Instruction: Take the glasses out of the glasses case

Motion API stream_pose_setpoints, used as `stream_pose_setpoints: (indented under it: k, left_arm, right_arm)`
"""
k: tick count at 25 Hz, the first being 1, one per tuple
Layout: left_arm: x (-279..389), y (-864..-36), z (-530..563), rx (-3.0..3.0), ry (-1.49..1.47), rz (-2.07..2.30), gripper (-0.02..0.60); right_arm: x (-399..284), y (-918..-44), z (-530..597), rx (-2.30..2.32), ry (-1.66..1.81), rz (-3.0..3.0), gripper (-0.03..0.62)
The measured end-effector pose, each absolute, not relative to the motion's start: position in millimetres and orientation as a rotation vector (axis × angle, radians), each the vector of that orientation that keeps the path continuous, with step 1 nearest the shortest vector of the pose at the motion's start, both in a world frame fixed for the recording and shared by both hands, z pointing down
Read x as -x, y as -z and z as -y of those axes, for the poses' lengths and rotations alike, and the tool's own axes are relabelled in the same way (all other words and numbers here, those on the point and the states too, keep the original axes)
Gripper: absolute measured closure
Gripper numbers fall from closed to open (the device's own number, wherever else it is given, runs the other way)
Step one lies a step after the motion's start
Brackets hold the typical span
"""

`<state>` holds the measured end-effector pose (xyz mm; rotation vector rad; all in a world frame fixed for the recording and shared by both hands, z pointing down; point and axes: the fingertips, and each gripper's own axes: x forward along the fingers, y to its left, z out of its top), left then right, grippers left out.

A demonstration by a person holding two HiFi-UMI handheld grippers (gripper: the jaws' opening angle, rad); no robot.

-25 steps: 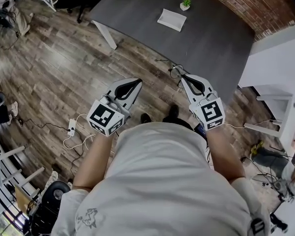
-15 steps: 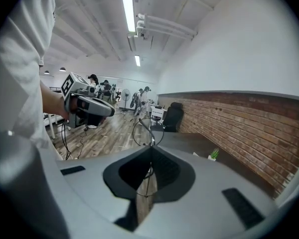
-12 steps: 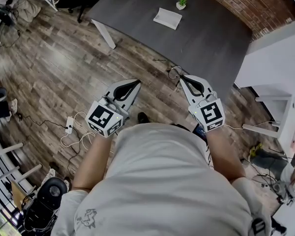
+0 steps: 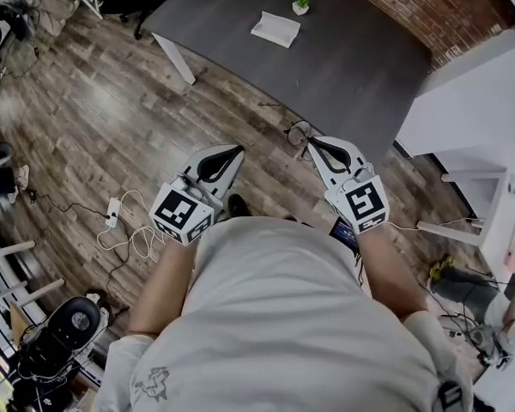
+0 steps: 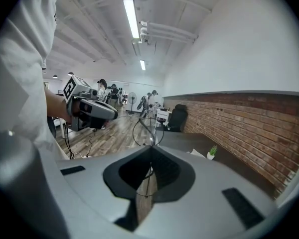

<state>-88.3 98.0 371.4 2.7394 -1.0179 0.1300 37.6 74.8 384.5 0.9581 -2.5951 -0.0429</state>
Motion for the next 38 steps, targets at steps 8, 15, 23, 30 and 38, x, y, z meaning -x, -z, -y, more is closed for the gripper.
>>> stream_pose_setpoints:
  k: [8,15,23,30,38]
  left_arm:
    - [34,-365,-132,-2.744,-0.116,1.075,0.571]
    - [-13,-360,-174,-2.772,-0.162,1.171,0.571]
    - [-39,-359,-205,-2.713,-0.136,1.258,0.571]
    - [-44,-360,-221,-2.691,-0.123,1.296,0.571]
    - [-40,-356,-221,-2.679,-0.108,1.328,0.571]
  right_arm:
    - [-85,-382,-114,-0.878,0.062,2.632,0.582]
    - [-127,-386,-158,-0.798,0.047,2.659,0.582]
    - [-159,-384,-194,-0.772,0.055,2.735,0.58]
    - [-164,-380,-216,-0.749,0.057,2.783,0.582]
    - [-166,-373,-215,-0.758,0.032,2.803,0.582]
